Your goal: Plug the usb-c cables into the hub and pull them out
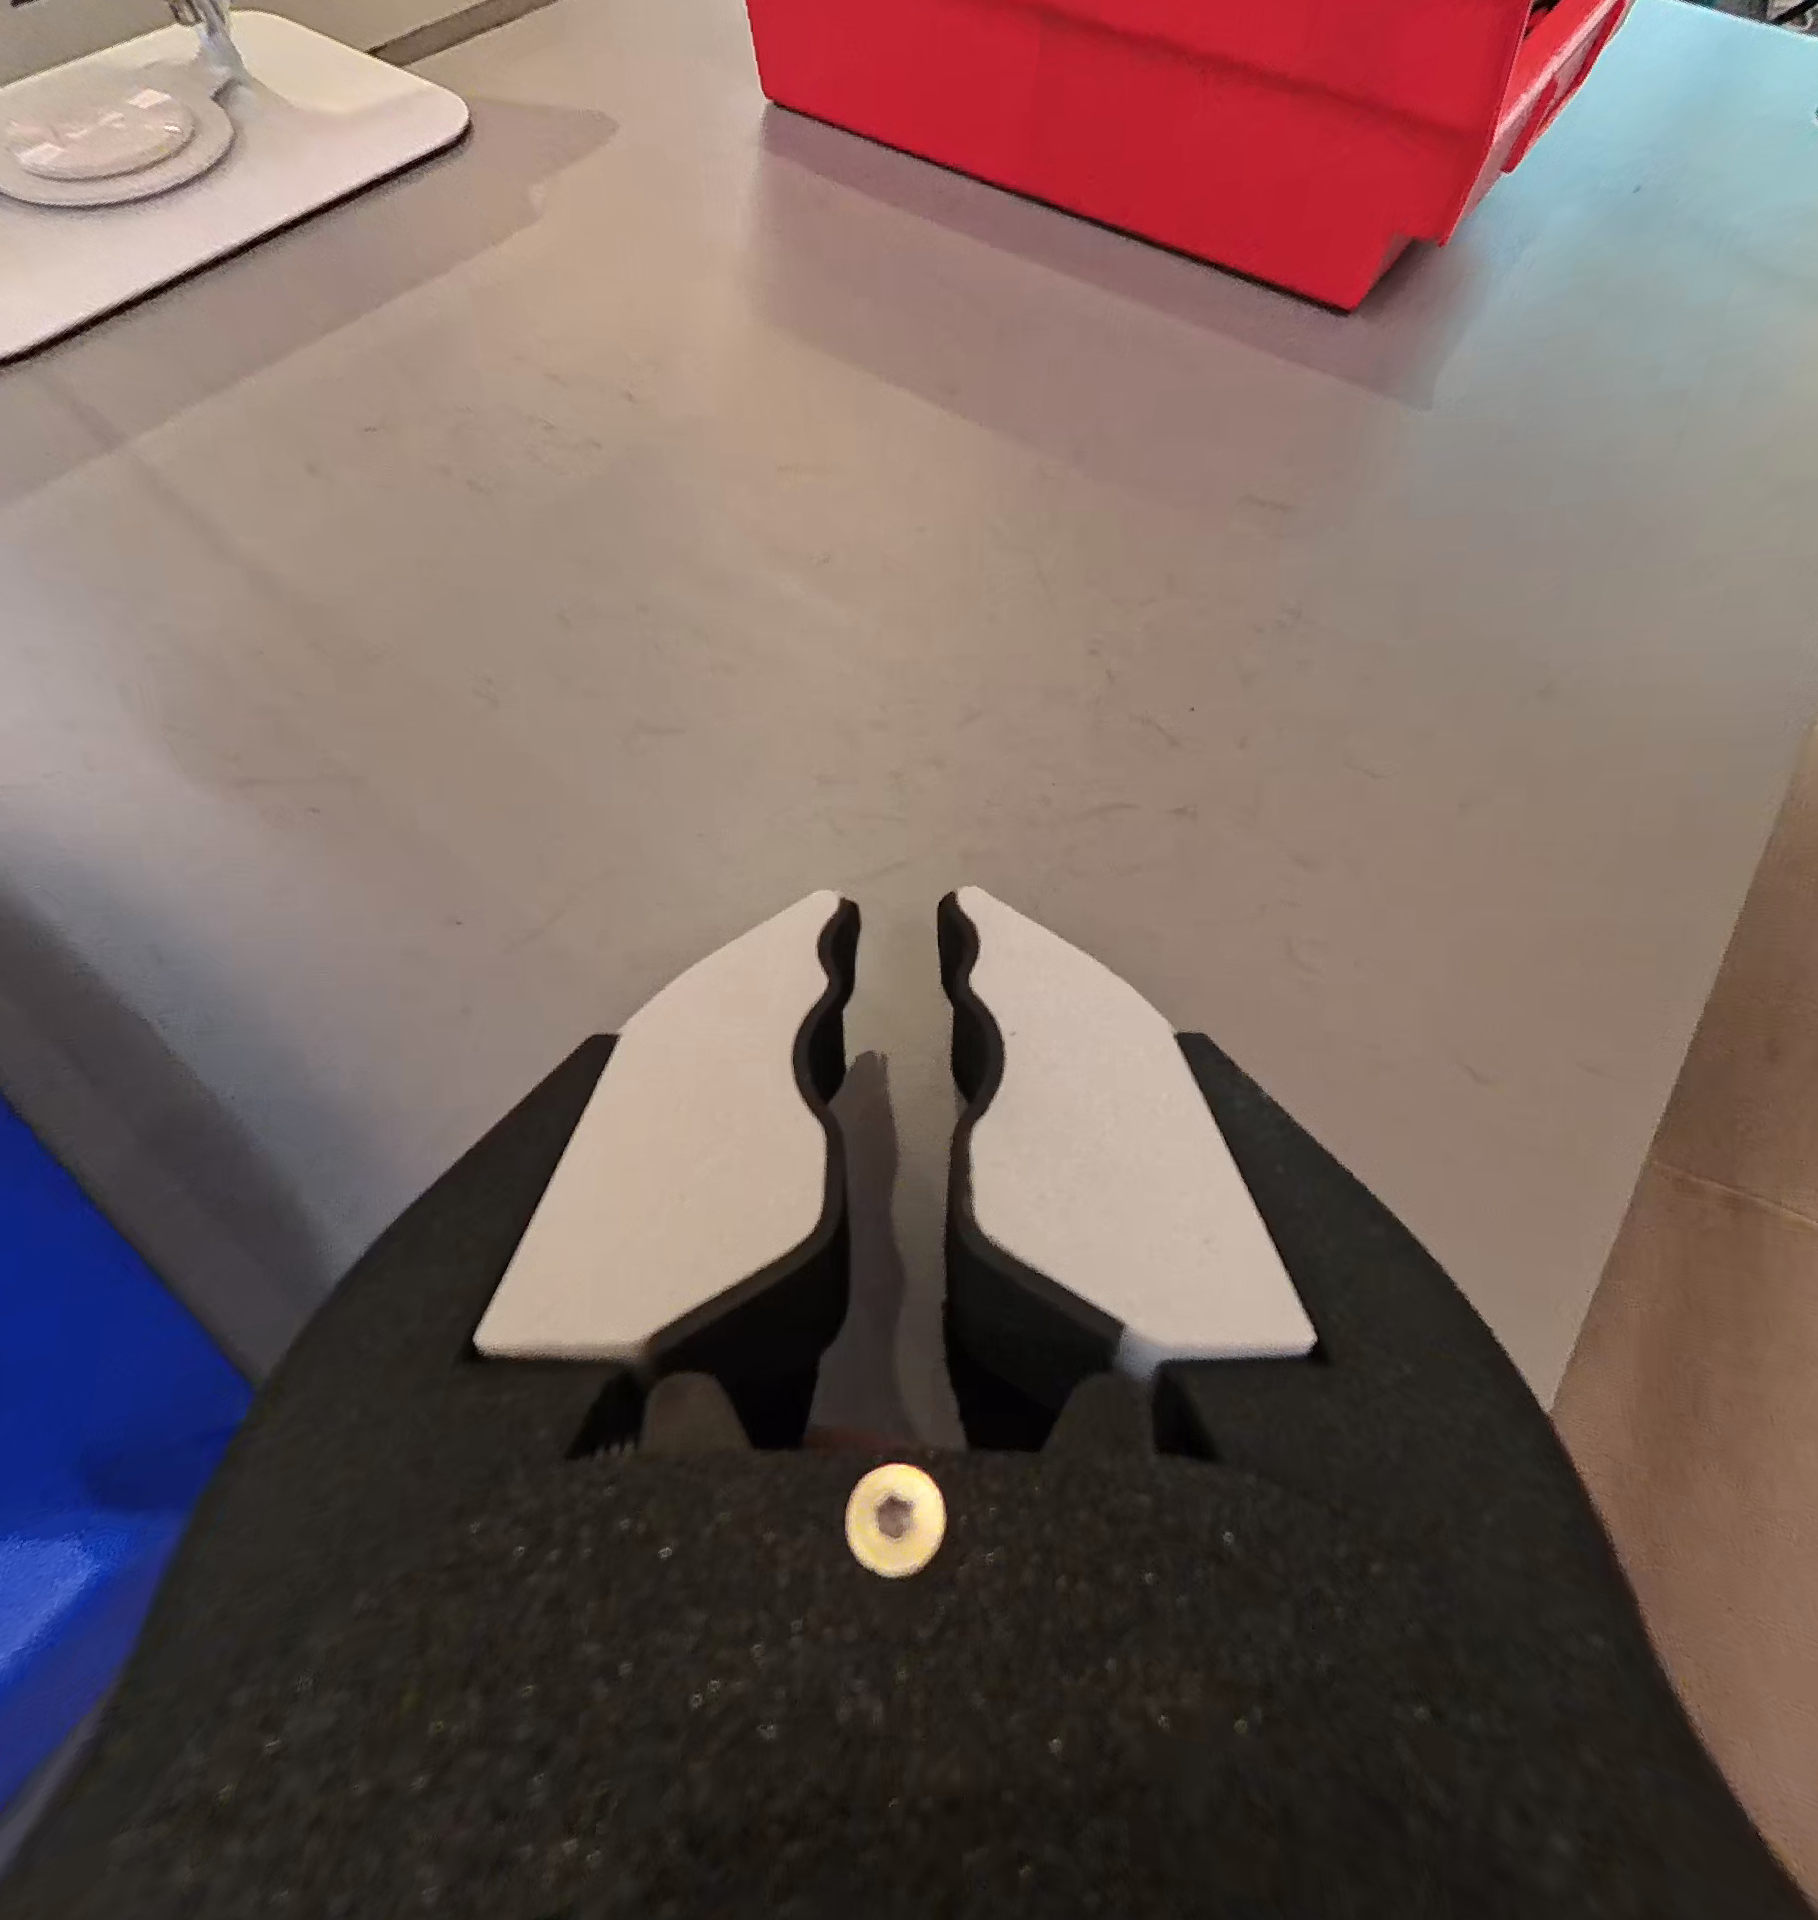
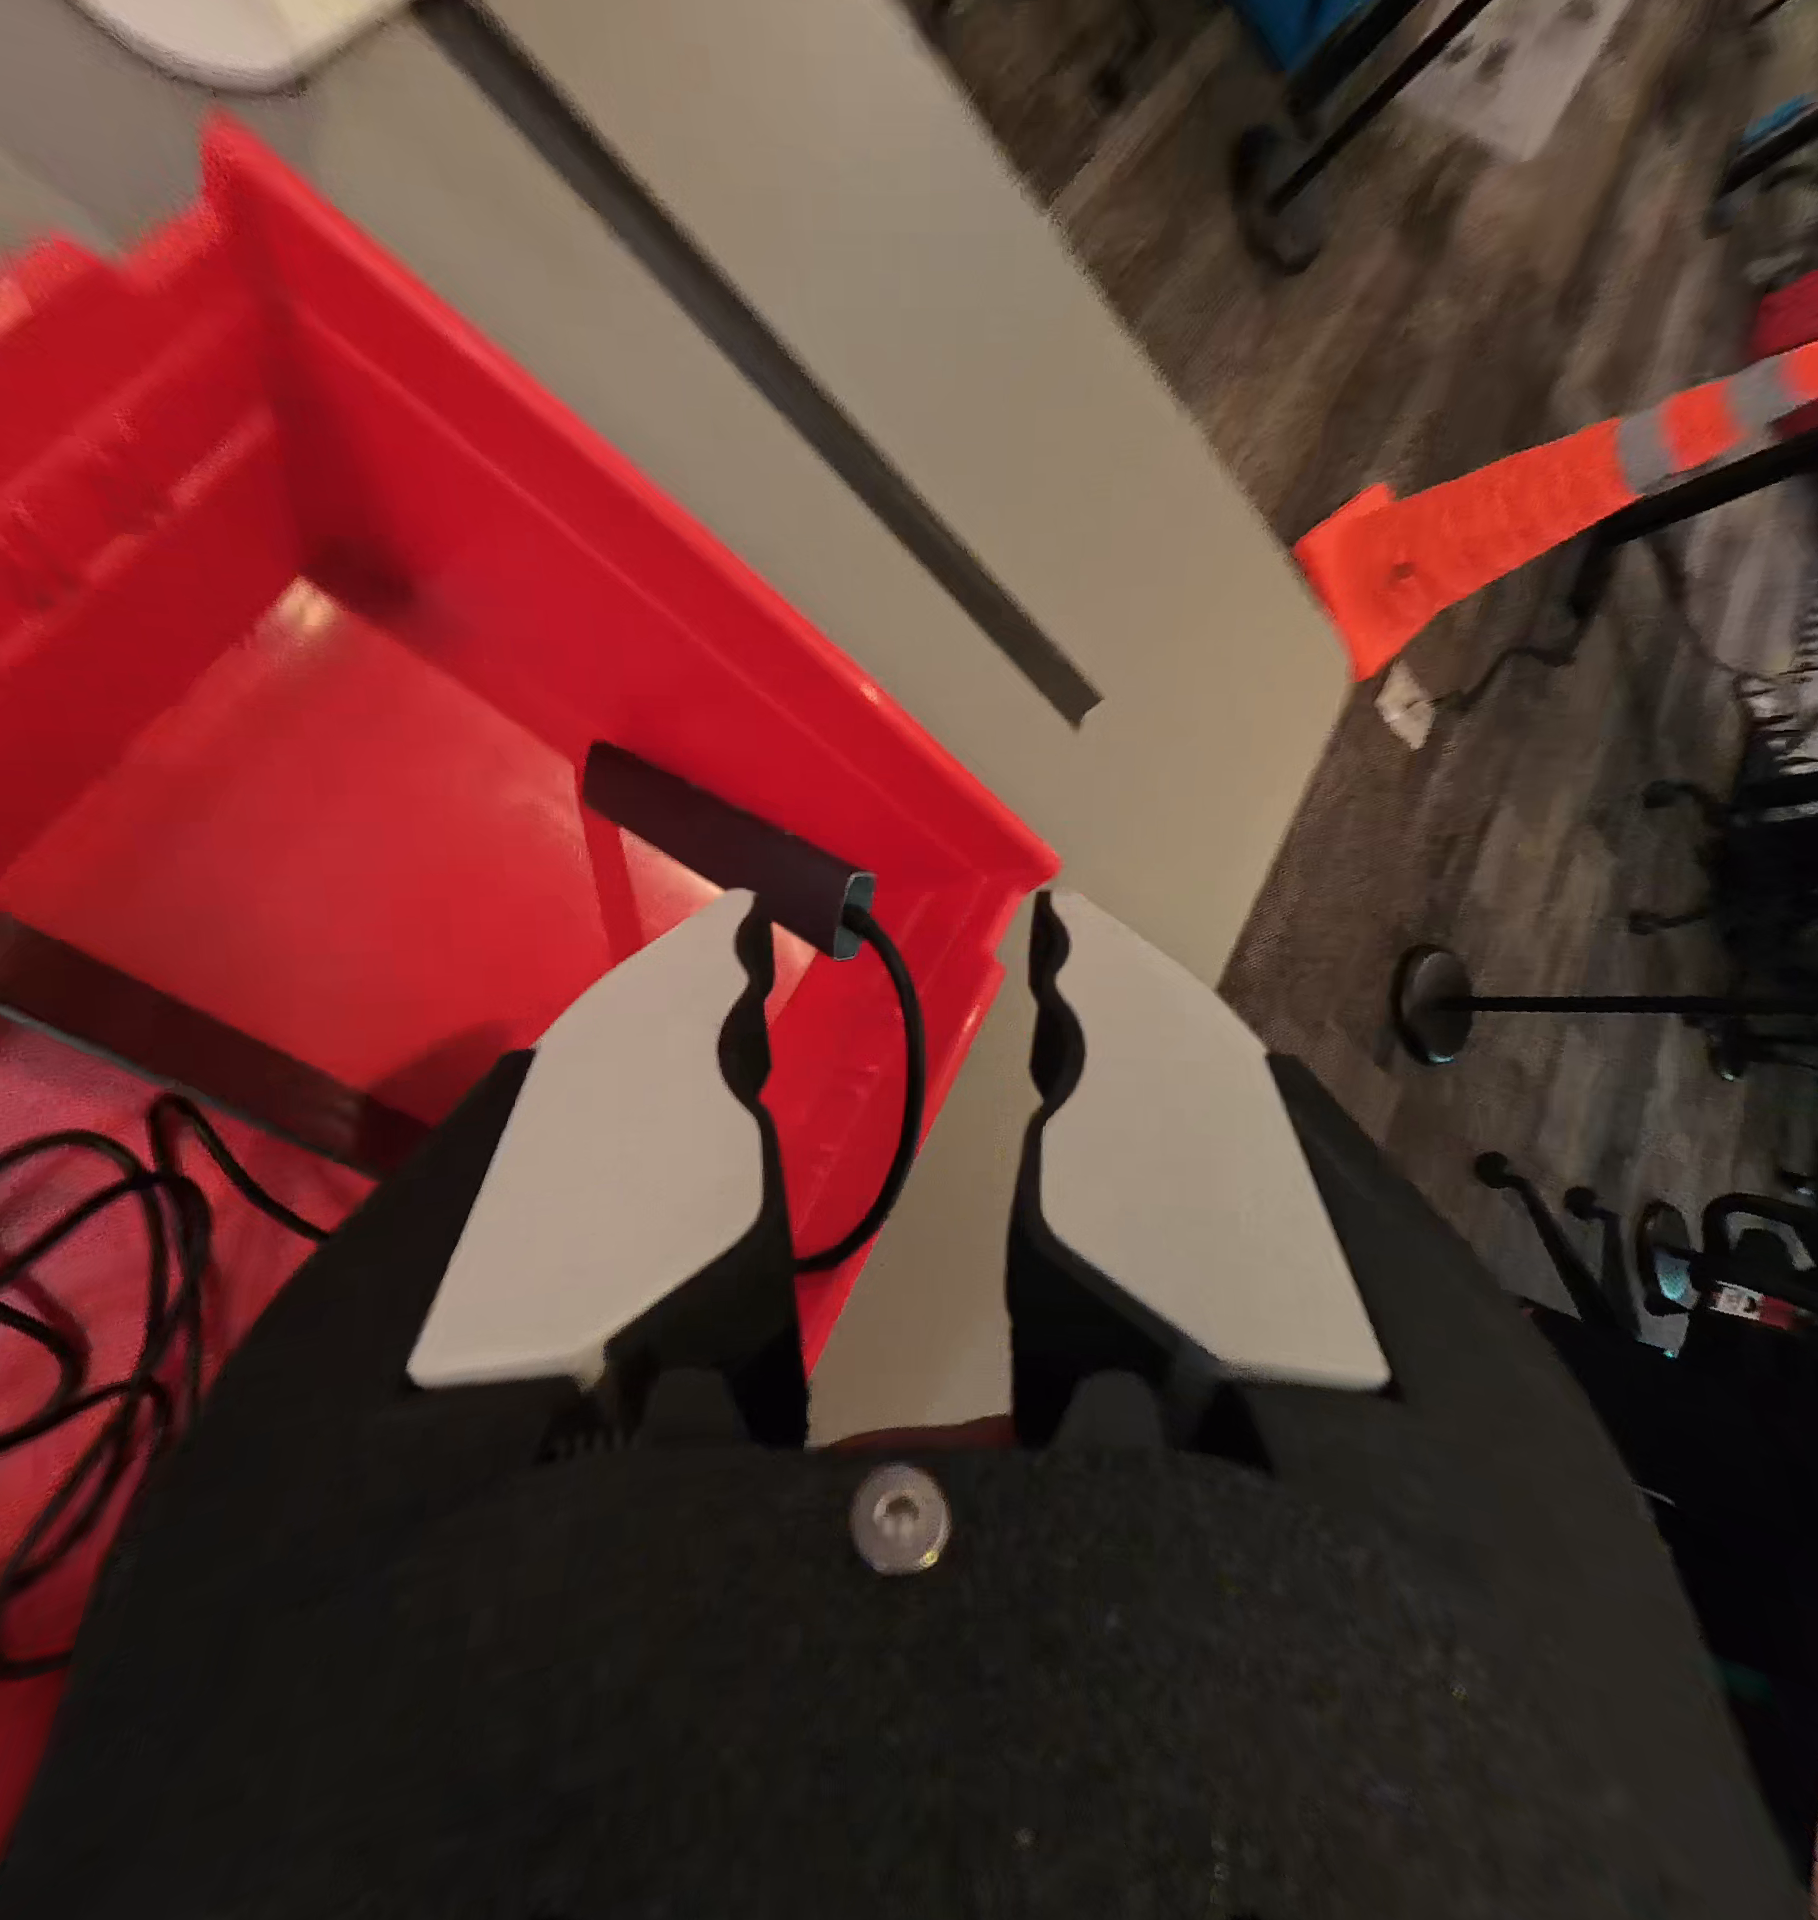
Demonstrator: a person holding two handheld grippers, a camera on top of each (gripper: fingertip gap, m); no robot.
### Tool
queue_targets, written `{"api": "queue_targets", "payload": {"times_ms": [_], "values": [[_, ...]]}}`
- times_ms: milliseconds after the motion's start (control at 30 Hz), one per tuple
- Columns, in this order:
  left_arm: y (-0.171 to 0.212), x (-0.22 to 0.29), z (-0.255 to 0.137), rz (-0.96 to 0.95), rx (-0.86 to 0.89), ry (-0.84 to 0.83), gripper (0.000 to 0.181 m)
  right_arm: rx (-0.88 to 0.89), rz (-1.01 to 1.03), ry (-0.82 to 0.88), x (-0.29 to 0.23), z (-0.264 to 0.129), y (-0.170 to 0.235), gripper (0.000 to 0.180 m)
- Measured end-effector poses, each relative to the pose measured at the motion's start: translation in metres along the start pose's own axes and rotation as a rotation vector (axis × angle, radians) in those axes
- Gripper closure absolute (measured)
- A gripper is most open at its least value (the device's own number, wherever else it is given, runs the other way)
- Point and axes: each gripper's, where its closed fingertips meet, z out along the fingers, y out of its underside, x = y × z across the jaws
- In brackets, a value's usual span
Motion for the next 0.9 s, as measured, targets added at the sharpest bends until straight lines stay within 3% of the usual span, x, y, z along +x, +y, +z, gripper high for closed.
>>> {"api": "queue_targets", "payload": {"times_ms": [33, 133, 233, 367, 467, 700, 800, 900], "values": [[0.000, 0.000, -0.002, 0.000, 0.007, -0.003, 0.165, 0.052, 0.028, 0.039, 0.000, -0.017, -0.008, 0.135], [-0.002, -0.002, -0.007, -0.006, 0.034, -0.017, 0.160, 0.254, 0.169, 0.046, -0.038, -0.083, -0.024, 0.135], [-0.008, 0.000, -0.012, -0.011, 0.069, -0.006, 0.157, 0.431, 0.315, -0.132, -0.138, -0.137, -0.012, 0.138], [-0.016, 0.008, -0.018, -0.020, 0.122, 0.041, 0.155, 0.614, 0.496, -0.440, -0.294, -0.179, 0.016, 0.145], [-0.019, 0.010, -0.020, -0.034, 0.137, 0.066, 0.154, 0.681, 0.661, -0.592, -0.358, -0.196, 0.035, 0.146], [-0.038, 0.018, -0.016, -0.100, 0.186, 0.171, 0.148, 0.737, 0.608, -0.529, -0.340, -0.202, 0.046, 0.146], [-0.060, 0.011, -0.039, -0.116, 0.228, 0.206, 0.148, 0.759, 0.649, -0.534, -0.331, -0.204, 0.048, 0.149], [-0.093, -0.033, -0.083, -0.074, 0.330, 0.141, 0.148, 0.746, 0.629, -0.535, -0.332, -0.202, 0.052, 0.150]]}}
